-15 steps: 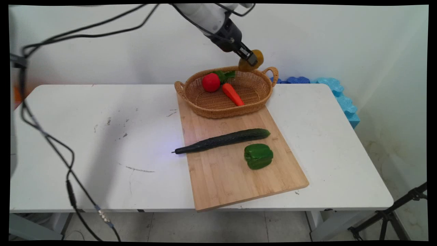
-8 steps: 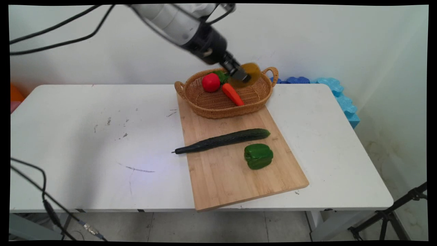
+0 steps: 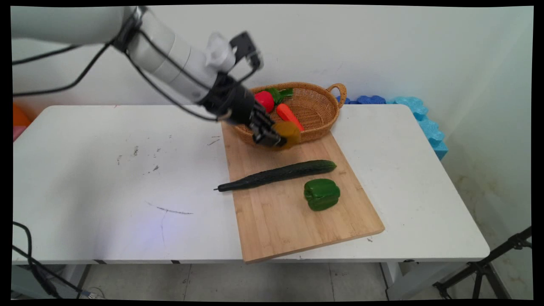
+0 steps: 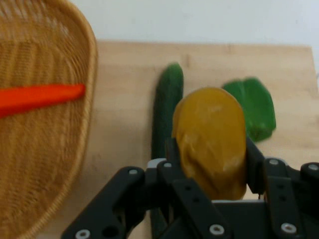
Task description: Place the picked object on the cutting board
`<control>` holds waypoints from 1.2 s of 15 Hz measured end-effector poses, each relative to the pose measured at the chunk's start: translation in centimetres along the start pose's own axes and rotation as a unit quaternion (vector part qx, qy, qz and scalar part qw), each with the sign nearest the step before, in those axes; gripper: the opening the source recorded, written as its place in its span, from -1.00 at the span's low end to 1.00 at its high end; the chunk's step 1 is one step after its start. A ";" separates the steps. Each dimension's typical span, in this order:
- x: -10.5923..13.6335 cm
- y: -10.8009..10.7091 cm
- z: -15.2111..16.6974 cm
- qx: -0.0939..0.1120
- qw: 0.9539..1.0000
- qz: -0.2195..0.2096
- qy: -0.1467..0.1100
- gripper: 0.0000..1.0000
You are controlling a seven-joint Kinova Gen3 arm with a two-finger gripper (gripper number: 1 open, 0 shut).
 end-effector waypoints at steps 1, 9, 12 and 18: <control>-0.9 0.5 0.5 -0.001 1.000 0.001 -0.005 -1.00; -5.7 3.7 5.7 -0.011 0.999 -0.004 -0.040 -1.00; -6.8 4.4 7.3 -0.014 0.999 -0.004 -0.052 -1.00; -8.5 5.2 8.8 -0.014 0.998 -0.002 -0.062 -1.00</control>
